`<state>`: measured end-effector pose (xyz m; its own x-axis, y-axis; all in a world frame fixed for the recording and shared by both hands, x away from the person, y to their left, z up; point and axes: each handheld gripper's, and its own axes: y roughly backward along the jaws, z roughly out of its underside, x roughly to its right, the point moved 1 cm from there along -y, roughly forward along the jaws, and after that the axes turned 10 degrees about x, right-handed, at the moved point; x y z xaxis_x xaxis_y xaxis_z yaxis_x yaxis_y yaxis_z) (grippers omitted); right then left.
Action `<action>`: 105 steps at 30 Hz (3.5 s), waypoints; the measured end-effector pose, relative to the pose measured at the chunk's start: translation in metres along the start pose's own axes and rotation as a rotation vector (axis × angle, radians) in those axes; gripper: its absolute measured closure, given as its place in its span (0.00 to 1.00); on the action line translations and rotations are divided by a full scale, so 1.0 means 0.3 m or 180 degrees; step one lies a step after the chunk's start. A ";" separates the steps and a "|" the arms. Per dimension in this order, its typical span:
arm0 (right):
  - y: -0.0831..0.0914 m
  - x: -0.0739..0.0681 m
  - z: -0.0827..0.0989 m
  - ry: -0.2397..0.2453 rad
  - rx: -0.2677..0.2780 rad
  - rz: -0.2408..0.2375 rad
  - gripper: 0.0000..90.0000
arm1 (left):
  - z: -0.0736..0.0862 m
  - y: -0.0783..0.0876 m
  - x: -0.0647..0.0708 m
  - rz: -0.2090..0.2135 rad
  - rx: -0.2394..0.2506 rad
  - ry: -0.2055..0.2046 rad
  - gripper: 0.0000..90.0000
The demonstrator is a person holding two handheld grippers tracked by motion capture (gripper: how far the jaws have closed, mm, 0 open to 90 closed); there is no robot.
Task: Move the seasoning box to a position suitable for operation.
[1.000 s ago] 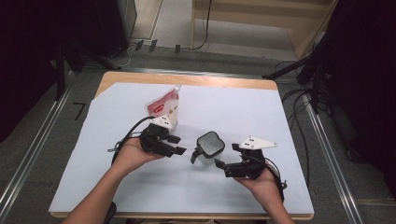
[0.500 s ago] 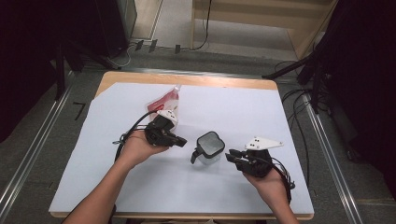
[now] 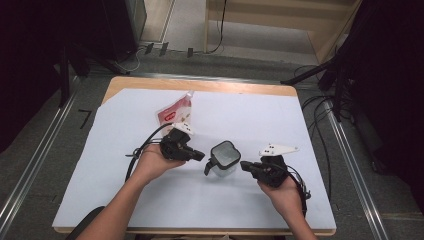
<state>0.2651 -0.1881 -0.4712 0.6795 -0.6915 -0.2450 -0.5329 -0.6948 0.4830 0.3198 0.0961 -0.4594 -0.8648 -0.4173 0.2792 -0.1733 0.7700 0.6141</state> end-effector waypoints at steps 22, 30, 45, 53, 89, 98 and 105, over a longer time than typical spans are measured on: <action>-0.027 0.012 0.004 -0.0066 -0.0040 0.0029 1.00 | -0.006 -0.031 0.031 0.0093 0.0017 -0.0117 1.00; -0.041 0.013 0.004 -0.0050 -0.0060 0.0034 1.00 | -0.005 -0.038 0.044 0.0103 0.0021 -0.0196 1.00; -0.066 0.021 -0.002 -0.0131 -0.0010 0.0089 1.00 | -0.006 -0.055 0.071 0.0148 0.0045 -0.0190 1.00; -0.082 0.029 -0.009 -0.0153 0.0006 0.0105 1.00 | -0.009 -0.068 0.090 0.0198 0.0047 -0.0193 1.00; -0.111 0.065 -0.065 -0.0146 0.0116 0.0077 1.00 | -0.026 -0.036 0.102 0.0292 0.0063 -0.0164 0.90; -0.057 0.033 -0.058 -0.0142 0.0123 0.0003 1.00 | -0.008 0.018 0.057 0.0212 0.0086 -0.0197 0.74; -0.016 -0.024 -0.030 -0.0071 0.0100 -0.0013 1.00 | -0.008 0.040 0.043 0.0169 0.0160 -0.0212 0.59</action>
<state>0.2672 -0.1779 -0.4643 0.6704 -0.6928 -0.2658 -0.5461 -0.7032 0.4553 0.3076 0.0987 -0.4468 -0.9026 -0.3435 0.2595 -0.1484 0.8141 0.5615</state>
